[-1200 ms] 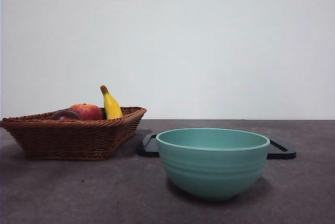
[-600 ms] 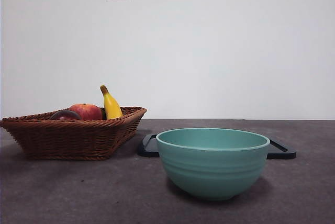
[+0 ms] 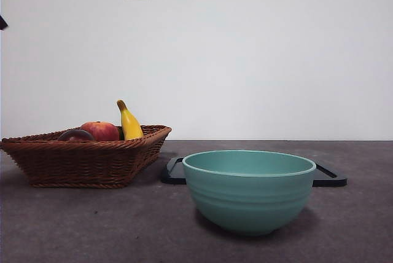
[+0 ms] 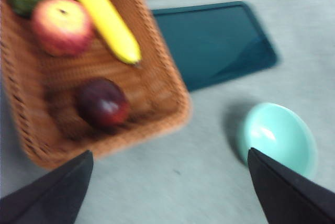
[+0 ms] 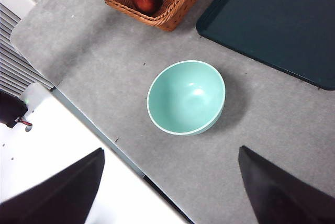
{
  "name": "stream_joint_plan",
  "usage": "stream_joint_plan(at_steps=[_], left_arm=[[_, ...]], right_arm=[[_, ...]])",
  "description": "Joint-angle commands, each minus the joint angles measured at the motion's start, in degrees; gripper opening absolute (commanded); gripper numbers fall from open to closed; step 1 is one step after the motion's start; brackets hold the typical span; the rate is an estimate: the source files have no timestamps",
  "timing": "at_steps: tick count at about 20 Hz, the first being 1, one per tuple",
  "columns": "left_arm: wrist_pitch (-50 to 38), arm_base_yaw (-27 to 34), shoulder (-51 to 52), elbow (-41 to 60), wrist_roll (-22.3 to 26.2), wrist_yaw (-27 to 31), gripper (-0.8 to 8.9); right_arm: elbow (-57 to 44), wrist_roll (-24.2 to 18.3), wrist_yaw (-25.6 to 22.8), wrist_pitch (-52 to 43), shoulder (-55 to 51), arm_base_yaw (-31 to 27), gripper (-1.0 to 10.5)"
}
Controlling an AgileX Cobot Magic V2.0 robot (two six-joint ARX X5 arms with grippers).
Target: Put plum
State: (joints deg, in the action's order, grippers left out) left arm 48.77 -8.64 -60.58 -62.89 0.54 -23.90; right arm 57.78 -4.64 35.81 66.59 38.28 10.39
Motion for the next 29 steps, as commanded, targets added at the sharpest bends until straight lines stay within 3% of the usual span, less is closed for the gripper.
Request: stream_joint_plan(at_steps=[1, 7, 17, 27, 29], left_arm=[[-0.44, -1.2, -6.6, -4.96, 0.33, 3.48, 4.68], [-0.61, -4.5, -21.62, -12.63, 1.36, 8.9, 4.64], [-4.42, -6.8, -35.91, -12.68, 4.42, 15.32, 4.65], [-6.27, -6.86, -42.95, -12.68, 4.76, 15.32, 4.59], [-6.43, -6.86, -43.08, -12.68, 4.76, 15.32, 3.73]], right_arm=[[1.16, 0.17, 0.02, -0.55, 0.22, 0.13, 4.1], [1.16, 0.61, -0.02, -0.52, 0.22, 0.13, 4.1], [1.16, 1.25, -0.04, -0.5, 0.22, 0.13, 4.1], [1.16, 1.22, -0.07, -0.52, 0.22, 0.13, 4.1], [1.16, 1.2, -0.04, -0.55, 0.22, 0.13, 4.1]])
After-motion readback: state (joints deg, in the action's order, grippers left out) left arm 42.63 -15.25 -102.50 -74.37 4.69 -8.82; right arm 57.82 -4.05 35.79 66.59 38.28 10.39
